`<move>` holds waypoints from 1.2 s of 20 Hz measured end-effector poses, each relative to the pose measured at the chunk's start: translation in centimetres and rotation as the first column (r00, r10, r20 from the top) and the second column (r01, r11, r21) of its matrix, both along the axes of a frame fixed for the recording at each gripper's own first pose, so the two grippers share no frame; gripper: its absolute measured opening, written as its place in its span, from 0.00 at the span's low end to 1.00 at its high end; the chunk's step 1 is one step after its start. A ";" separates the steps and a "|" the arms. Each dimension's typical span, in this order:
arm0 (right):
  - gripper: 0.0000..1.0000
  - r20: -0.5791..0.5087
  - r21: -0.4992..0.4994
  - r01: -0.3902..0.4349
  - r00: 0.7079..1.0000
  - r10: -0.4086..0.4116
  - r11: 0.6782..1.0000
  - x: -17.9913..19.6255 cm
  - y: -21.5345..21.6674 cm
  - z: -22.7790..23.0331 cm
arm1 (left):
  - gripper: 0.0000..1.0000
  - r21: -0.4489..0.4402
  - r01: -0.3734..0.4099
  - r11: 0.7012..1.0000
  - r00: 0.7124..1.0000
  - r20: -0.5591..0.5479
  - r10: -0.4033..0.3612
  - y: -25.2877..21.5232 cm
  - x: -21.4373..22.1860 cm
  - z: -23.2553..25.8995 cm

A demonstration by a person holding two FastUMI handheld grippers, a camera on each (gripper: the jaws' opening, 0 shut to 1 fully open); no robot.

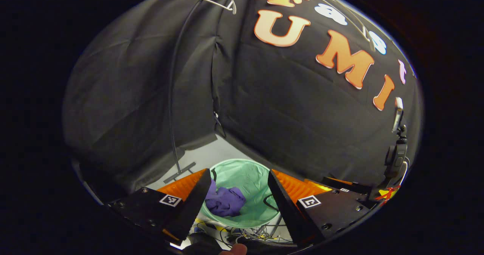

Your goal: Grasp the clothes on the hanger with both hands and then place them into the laundry hamper below.

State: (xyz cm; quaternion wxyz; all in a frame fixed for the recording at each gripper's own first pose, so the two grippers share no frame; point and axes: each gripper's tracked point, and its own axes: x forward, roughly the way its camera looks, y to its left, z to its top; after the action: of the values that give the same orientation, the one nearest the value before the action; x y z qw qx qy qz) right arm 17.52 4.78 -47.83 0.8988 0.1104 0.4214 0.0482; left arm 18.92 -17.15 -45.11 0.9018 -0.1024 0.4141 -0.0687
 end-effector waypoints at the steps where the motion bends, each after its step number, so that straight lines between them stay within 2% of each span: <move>1: 0.98 0.048 -0.011 0.033 0.998 -0.032 0.999 0.5 -0.3 1.8 | 0.97 -0.024 -0.004 1.000 0.999 0.032 0.004 -0.1 0.8 0.8; 3: 0.98 0.159 -0.028 0.094 0.983 -0.088 0.995 2.5 -1.1 5.8 | 0.97 -0.021 0.008 1.000 0.994 0.108 -0.005 0.1 1.5 2.4; 5: 0.98 0.257 -0.038 0.130 0.959 -0.116 0.991 4.0 -1.8 10.3 | 0.97 0.049 0.023 0.999 0.977 0.211 -0.033 0.7 2.7 4.5; 8: 0.98 0.354 -0.070 0.143 0.929 -0.109 0.987 4.5 -3.0 14.5 | 0.96 0.117 0.026 0.993 0.913 0.401 -0.071 1.3 5.1 11.3; 10: 0.98 0.401 -0.099 0.143 0.911 -0.092 0.985 4.2 -3.3 17.2 | 0.96 0.127 0.022 0.992 0.880 0.468 -0.080 0.9 4.9 14.7; 12: 0.98 0.447 -0.101 0.146 0.890 -0.086 0.984 3.4 -4.0 19.4 | 0.95 0.091 0.020 0.996 0.862 0.504 -0.063 0.0 3.5 17.2; 13: 0.98 0.468 -0.106 0.148 0.880 -0.082 0.983 3.0 -4.7 20.3 | 0.92 0.075 0.009 0.997 0.853 0.519 -0.047 0.1 2.8 18.4; 14: 0.98 0.484 -0.115 0.153 0.872 -0.079 0.982 2.6 -5.7 21.4 | 0.95 0.063 0.001 0.998 0.847 0.531 -0.035 -0.2 2.0 19.4; 15: 0.98 0.498 -0.118 0.158 0.864 -0.079 0.980 1.9 -6.8 22.5 | 0.92 0.059 0.005 0.998 0.845 0.533 -0.035 -0.5 1.3 20.1; 16: 0.89 0.512 -0.117 0.162 0.855 -0.080 0.980 1.3 -7.7 23.6 | 0.92 0.057 0.010 0.998 0.843 0.537 -0.040 -1.5 0.7 20.8; 18: 0.89 0.539 -0.110 0.170 0.838 -0.085 0.979 -0.2 -9.1 25.6 | 0.95 0.063 0.013 0.998 0.828 0.558 -0.046 -3.0 -1.1 22.3; 20: 0.89 0.577 -0.111 0.169 0.813 -0.075 0.979 -1.9 -10.6 27.9 | 0.92 0.083 -0.011 0.996 0.811 0.583 -0.039 -3.6 -3.0 23.9; 24: 0.89 0.602 -0.107 0.143 0.797 -0.050 0.984 -5.5 -12.6 30.8 | 0.92 0.083 -0.062 0.995 0.784 0.621 -0.003 -4.9 -6.8 26.7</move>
State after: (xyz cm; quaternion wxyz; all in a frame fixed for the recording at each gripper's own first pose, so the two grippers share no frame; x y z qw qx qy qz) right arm 12.02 -7.79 -17.05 0.9926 0.0445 0.1132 0.0034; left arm 12.13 -22.05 -18.39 0.9926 -0.0361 0.0964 -0.0641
